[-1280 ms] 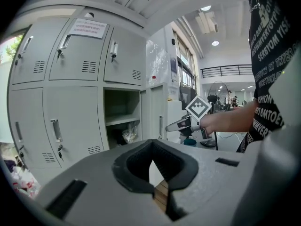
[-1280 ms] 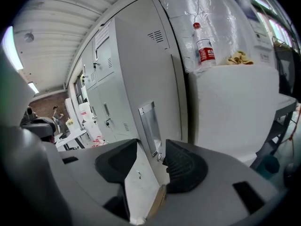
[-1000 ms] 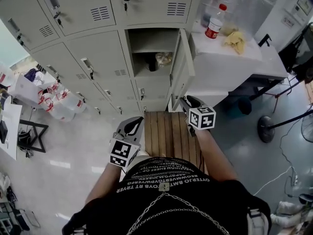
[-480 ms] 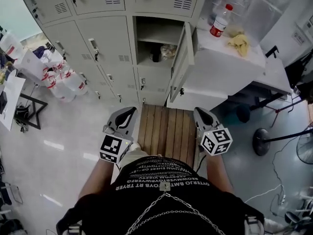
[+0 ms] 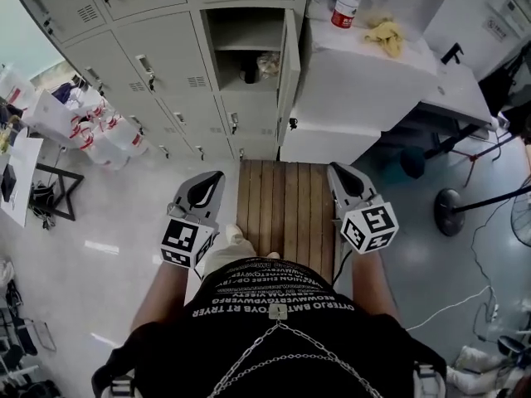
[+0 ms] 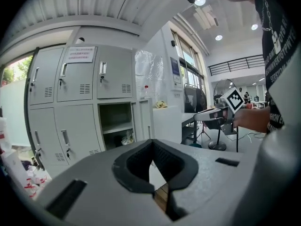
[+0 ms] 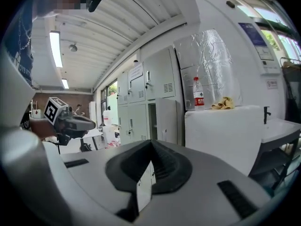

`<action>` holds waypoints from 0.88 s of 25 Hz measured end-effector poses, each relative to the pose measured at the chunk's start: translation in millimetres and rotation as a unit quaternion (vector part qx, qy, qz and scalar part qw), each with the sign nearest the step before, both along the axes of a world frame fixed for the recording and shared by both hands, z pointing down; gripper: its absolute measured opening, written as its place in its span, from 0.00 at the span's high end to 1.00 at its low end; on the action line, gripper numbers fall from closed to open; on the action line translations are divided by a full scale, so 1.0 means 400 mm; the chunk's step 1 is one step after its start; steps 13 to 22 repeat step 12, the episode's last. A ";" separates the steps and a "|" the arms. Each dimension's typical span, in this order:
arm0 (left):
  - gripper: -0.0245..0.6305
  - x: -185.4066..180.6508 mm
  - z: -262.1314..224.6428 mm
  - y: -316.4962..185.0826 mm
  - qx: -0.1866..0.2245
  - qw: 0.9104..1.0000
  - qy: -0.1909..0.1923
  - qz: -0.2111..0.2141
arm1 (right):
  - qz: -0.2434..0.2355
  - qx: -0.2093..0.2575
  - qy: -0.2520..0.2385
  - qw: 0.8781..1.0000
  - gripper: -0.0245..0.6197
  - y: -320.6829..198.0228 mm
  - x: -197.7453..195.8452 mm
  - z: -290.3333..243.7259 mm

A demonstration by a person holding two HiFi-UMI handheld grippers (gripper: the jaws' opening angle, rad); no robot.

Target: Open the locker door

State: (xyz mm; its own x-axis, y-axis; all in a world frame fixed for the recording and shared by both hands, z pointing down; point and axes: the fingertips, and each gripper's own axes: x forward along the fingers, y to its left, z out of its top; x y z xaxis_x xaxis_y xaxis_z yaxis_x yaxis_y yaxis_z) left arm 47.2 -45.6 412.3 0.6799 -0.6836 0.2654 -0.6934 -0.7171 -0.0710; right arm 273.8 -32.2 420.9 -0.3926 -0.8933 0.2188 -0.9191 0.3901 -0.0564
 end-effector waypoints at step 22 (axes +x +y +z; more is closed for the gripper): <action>0.96 0.019 0.032 -0.007 -0.007 0.999 -0.039 0.035 | -0.004 0.035 -0.014 0.999 0.97 -0.062 -0.028 -0.021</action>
